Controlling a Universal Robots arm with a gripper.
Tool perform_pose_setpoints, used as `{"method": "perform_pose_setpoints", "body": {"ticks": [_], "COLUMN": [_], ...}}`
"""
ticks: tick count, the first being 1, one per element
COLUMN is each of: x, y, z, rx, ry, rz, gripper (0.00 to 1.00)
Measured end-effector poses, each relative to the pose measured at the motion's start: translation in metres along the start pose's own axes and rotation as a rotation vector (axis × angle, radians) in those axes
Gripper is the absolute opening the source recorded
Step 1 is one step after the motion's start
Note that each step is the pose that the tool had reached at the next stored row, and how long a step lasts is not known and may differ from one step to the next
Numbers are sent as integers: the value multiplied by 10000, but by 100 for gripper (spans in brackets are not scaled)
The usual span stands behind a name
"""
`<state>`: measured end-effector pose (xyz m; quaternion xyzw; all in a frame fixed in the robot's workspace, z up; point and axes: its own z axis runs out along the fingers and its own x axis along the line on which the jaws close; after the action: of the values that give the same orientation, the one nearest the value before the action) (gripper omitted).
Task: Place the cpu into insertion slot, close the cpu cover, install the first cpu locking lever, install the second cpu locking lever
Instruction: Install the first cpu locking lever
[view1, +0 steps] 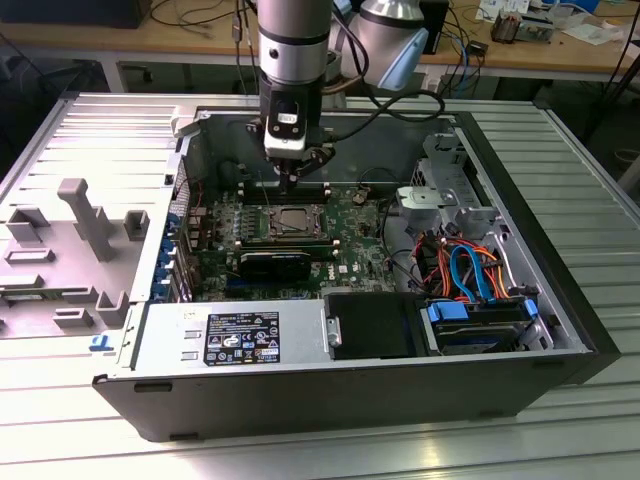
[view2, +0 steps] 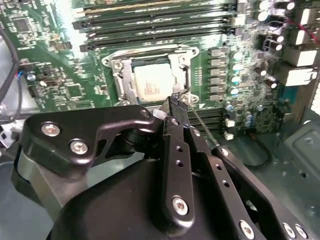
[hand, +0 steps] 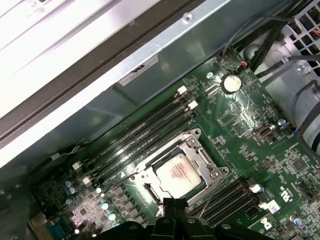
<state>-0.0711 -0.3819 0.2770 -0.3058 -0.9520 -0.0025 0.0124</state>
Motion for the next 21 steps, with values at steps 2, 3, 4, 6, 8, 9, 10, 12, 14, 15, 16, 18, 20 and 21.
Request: {"method": "perform_pose_setpoints", "body": {"ticks": [2, 3, 4, 6, 8, 9, 10, 12, 14, 15, 16, 18, 20, 21], "x": [91, 116, 131, 132, 132, 131, 133, 160, 180, 186, 186, 186, 187, 187], "y": [-65, -82, -94, -95, -95, -95, -96, -115, -130, -133, -134, -134, -134, -134], "z": [4, 5, 6, 13, 25, 29, 32, 38, 37, 33, 31, 31, 30, 30], "rx": [1, 1, -5, -3, 12, 15, 7, -108, -174, -174, -177, -175, -168, -165], "ry": [0, -1, 5, 10, 9, 6, -13, -197, -301, -301, -300, -298, -295, -292], "rz": [-40, -50, -89, -481, -1102, -1269, -1348, -1360, -1378, -1402, -1471, -1764, -2165, -2484], "gripper": [11, 11, 11, 11, 11, 11, 11, 11, 11, 11, 11, 11, 11, 11]}}
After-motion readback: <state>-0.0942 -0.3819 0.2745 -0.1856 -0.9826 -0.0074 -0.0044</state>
